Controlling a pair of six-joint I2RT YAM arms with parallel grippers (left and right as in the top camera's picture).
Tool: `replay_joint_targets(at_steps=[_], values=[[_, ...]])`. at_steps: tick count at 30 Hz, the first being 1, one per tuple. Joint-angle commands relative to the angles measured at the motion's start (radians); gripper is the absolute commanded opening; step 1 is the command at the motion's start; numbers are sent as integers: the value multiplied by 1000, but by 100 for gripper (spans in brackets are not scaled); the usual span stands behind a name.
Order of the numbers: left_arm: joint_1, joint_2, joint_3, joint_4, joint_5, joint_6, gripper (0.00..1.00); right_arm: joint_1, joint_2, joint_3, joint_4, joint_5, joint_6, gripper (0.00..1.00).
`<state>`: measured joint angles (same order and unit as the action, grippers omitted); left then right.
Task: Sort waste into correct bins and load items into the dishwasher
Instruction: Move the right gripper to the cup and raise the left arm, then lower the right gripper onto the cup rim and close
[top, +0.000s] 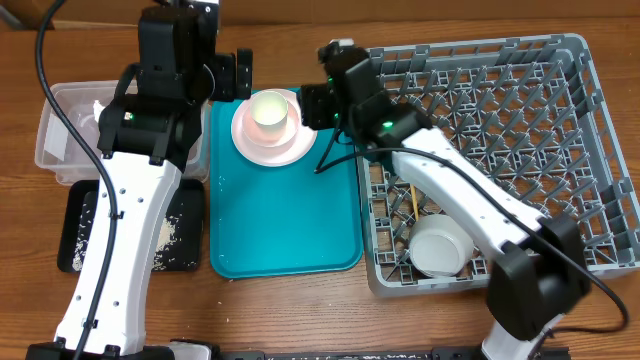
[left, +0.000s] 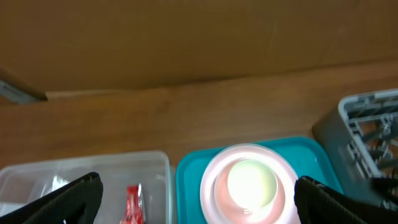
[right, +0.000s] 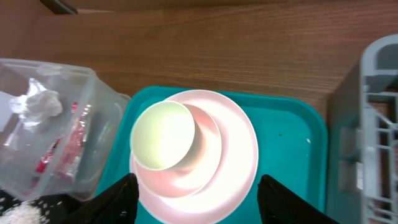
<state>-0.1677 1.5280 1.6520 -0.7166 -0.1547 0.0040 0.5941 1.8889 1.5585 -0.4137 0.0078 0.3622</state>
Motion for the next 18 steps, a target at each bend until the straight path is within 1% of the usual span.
replay_joint_targets(at_steps=[1, 2, 3, 7, 9, 13, 15, 18], values=[[4, 0, 13, 70, -14, 21, 100, 7, 37, 13, 65, 12, -4, 63], [4, 1, 13, 128, -22, 21, 100, 15, 55, 13, 108, 4, -24, 62], [6, 1, 13, 153, -40, 24, 100, 21, 64, 13, 136, -10, -49, 62], [24, 1, 13, 229, -300, 26, 100, 61, 92, 13, 217, -28, -161, 60], [51, 1, 13, 252, -373, 26, 100, 86, 106, 13, 234, -28, -219, 60], [160, 2, 13, 231, -349, 13, 100, 133, 148, 13, 264, -23, -312, 60], [209, 2, 13, 205, -291, -12, 100, 141, 166, 13, 280, -15, -338, 60], [265, 2, 13, 154, -203, -15, 100, 145, 185, 13, 290, -9, -345, 60]])
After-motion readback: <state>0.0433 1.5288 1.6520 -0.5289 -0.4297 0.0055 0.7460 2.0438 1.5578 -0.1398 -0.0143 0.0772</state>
